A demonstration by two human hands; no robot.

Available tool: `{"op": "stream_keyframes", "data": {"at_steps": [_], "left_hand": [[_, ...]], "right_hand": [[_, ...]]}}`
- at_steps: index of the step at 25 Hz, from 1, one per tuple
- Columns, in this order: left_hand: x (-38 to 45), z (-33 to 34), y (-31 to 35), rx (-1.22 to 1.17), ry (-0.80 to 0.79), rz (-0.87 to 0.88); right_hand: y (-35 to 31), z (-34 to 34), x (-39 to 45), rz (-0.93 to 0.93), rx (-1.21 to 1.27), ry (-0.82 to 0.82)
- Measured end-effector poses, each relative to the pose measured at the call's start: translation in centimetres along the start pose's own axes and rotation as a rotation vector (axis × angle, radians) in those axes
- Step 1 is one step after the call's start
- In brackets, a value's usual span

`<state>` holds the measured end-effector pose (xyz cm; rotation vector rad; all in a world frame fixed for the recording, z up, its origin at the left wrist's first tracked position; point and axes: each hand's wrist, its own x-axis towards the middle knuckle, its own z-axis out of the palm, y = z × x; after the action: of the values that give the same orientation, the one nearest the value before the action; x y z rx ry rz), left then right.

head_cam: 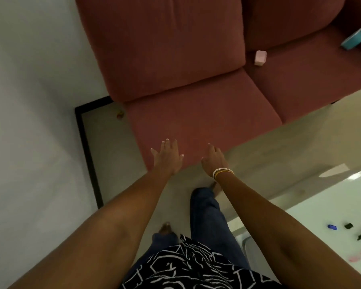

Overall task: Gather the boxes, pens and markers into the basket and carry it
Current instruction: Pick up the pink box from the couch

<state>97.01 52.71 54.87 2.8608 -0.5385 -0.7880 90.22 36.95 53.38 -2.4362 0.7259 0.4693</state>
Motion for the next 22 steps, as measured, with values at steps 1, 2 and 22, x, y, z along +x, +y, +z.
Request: {"op": "stream_keyframes", "data": {"at_steps": [1, 2, 22], "left_hand": [[1.8, -0.2, 1.2, -0.002, -0.005, 0.01], [3.7, -0.6, 2.4, -0.022, -0.017, 0.008], [39.4, -7.2, 32.8, -0.098, -0.182, -0.117]], "right_hand": [[0.8, -1.1, 1.7, 0.004, 0.012, 0.0], [1.6, -2.2, 3.5, 0.006, 0.033, -0.006], [17.6, -29.8, 37.7, 0.126, 0.279, -0.064]]}}
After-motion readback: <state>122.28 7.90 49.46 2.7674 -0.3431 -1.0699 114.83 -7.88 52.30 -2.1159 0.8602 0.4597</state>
